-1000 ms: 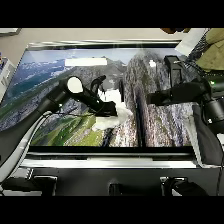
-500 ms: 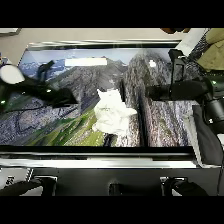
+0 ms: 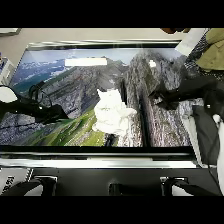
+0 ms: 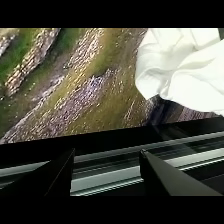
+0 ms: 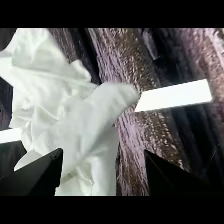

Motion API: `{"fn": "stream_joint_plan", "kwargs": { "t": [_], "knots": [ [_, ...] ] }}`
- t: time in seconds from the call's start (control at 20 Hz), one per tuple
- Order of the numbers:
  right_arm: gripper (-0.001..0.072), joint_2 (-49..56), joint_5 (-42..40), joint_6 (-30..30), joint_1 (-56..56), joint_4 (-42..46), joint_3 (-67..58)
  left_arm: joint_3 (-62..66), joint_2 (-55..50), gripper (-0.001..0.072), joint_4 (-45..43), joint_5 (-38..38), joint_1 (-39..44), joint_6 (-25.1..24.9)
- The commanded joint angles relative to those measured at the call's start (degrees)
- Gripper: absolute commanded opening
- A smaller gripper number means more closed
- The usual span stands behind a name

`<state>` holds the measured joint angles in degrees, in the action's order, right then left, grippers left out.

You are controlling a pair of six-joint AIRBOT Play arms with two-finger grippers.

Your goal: Fold the clothes and pants, and hang the long-sleeved shirts on hangers.

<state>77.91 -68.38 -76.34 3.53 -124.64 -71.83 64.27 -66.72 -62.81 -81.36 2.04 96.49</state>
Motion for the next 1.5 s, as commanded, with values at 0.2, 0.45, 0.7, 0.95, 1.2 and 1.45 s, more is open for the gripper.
{"fn": "stream_joint_plan", "kwargs": {
  "t": [0.2,0.45,0.7,0.95,1.2,1.45],
  "knots": [
    [0.0580,17.3,0.9,-8.2,-1.1,-10.3,0.7,-1.5,0.3,0.0468,-0.3,0.5,-0.2,0.0],
    [0.0575,21.3,6.8,-7.0,-5.2,-11.5,0.6,-1.5,0.2,0.0468,-0.3,0.6,-0.2,0.1],
    [0.0336,23.2,9.4,-6.8,-9.2,-12.6,0.6,-1.6,-0.7,0.0469,-0.2,4.6,-0.1,0.2],
    [0.0034,20.8,10.2,-4.8,-7.7,-9.5,0.2,-7.8,-3.4,0.0469,8.3,14.9,0.2,-2.1],
    [0.0035,15.0,7.4,-3.1,-6.9,-1.6,0.2,-16.6,-9.5,0.0468,20.8,25.4,6.3,-7.5],
    [0.0035,12.7,5.0,-1.8,-7.0,-1.7,0.2,-17.0,-16.9,0.0467,27.5,33.6,14.9,-9.6]
  ]
}}
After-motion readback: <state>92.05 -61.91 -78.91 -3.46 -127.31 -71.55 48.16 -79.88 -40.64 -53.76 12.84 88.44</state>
